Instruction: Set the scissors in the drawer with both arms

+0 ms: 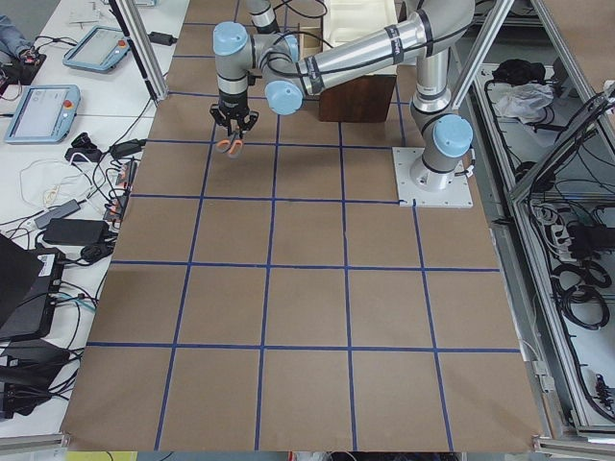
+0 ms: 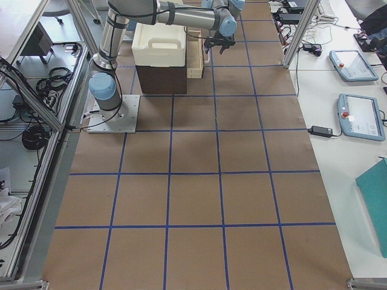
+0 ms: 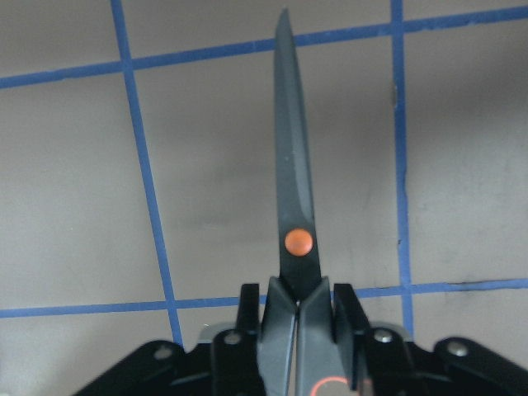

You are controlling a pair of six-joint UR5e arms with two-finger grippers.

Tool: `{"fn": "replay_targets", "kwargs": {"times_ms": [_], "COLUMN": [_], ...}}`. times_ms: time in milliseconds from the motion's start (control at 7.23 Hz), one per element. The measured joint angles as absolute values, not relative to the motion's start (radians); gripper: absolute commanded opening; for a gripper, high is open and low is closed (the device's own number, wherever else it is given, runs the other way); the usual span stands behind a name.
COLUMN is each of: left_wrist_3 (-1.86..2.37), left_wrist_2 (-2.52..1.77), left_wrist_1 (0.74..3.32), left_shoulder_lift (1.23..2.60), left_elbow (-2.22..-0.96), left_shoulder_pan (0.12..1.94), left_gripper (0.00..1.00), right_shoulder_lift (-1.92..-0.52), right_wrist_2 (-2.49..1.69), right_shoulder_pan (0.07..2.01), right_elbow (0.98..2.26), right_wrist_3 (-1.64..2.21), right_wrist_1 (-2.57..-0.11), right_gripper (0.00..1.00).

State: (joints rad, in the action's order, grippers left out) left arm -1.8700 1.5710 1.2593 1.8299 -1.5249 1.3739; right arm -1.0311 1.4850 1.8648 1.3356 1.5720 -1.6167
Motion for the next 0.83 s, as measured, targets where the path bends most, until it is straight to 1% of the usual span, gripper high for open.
{"fn": "replay_targets", "kwargs": {"times_ms": [553, 830], "left_wrist_3": [-1.864, -1.855], "left_wrist_2": [1.544, 1.543], "left_wrist_1": [1.433, 1.464], "left_shoulder_lift": [1.619, 1.585], "left_elbow": [-1.525, -1.528], "left_shoulder_pan": [1.433, 1.457], "left_gripper": [0.10, 0.10], "right_shoulder_lift": [-1.007, -0.984], "right_wrist_2": [1.486, 1.487], "right_shoulder_pan": [1.844, 1.836], "right_elbow": [1.296, 1.270], "right_wrist_3": [1.535, 1.526], "right_wrist_1": [-1.620, -1.623], "right_gripper": [1.00, 1.00]}}
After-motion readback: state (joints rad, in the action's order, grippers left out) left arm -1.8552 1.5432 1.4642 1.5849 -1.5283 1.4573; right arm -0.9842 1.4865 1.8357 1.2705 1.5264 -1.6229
